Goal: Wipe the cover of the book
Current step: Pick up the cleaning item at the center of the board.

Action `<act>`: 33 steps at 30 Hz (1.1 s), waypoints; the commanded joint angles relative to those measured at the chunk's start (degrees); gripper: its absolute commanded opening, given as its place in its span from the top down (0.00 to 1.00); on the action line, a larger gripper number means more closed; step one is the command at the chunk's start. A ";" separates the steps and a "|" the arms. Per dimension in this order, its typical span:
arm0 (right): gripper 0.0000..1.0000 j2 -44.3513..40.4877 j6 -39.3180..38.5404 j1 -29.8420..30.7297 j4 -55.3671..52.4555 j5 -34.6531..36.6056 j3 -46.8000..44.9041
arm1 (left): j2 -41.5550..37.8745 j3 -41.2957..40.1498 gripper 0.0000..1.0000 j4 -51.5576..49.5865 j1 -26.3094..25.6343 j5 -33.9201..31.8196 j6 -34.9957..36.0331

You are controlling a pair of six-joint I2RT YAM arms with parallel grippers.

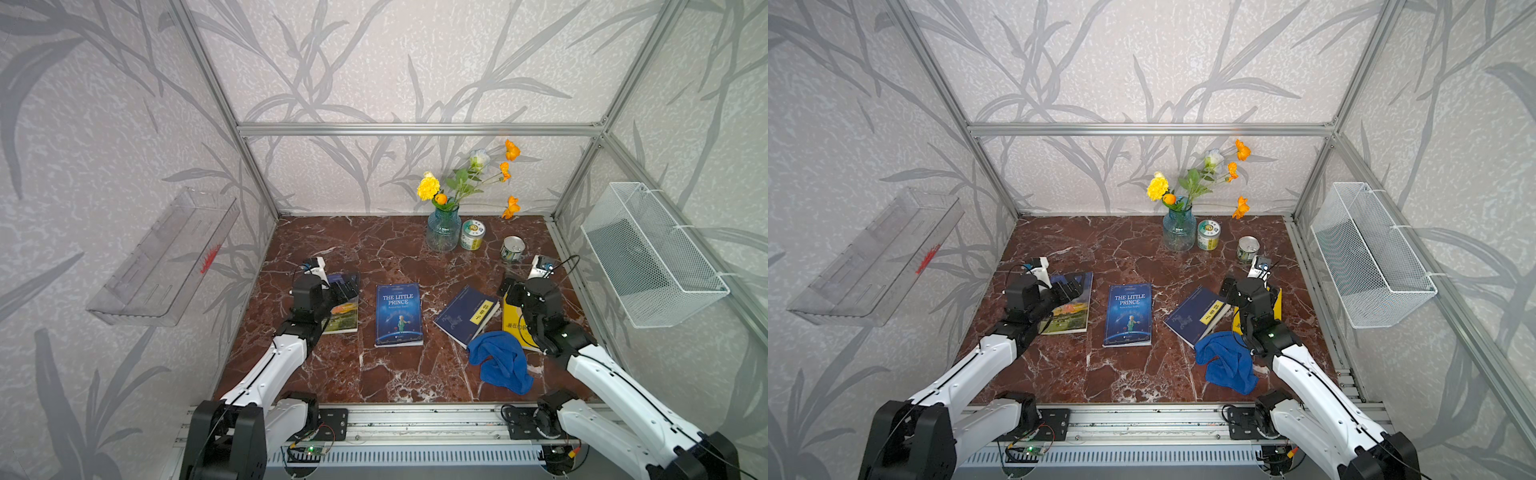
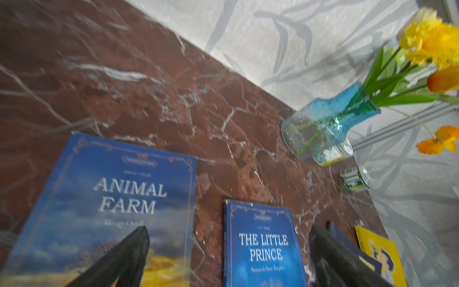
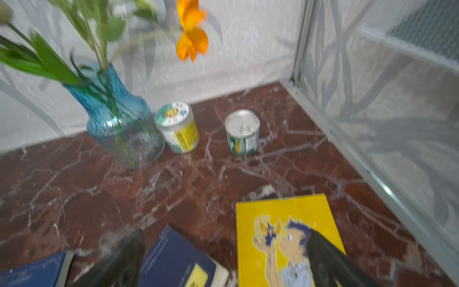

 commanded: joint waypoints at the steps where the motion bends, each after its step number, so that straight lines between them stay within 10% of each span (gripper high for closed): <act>1: 0.01 3.26 9.22 0.02 -21.99 -9.43 2.80 | -1.16 0.87 0.01 -2.36 -1.41 1.88 -0.89; 7: 0.26 10.62 11.40 2.86 -34.96 -21.67 4.71 | -5.70 -0.43 0.01 -9.04 -1.41 -6.38 -4.50; 13: 0.27 10.64 14.24 7.43 -38.69 -22.01 4.44 | -12.86 -8.45 0.01 -7.96 -1.33 -19.00 -15.55; 23: 0.38 20.59 15.17 10.81 -33.91 -23.14 3.22 | -12.62 -7.52 0.01 -7.32 -1.28 -15.15 -13.02; 33: 0.95 20.20 14.01 10.87 -35.75 -20.00 5.46 | -5.20 -3.84 0.18 -6.93 -2.53 -9.83 -9.38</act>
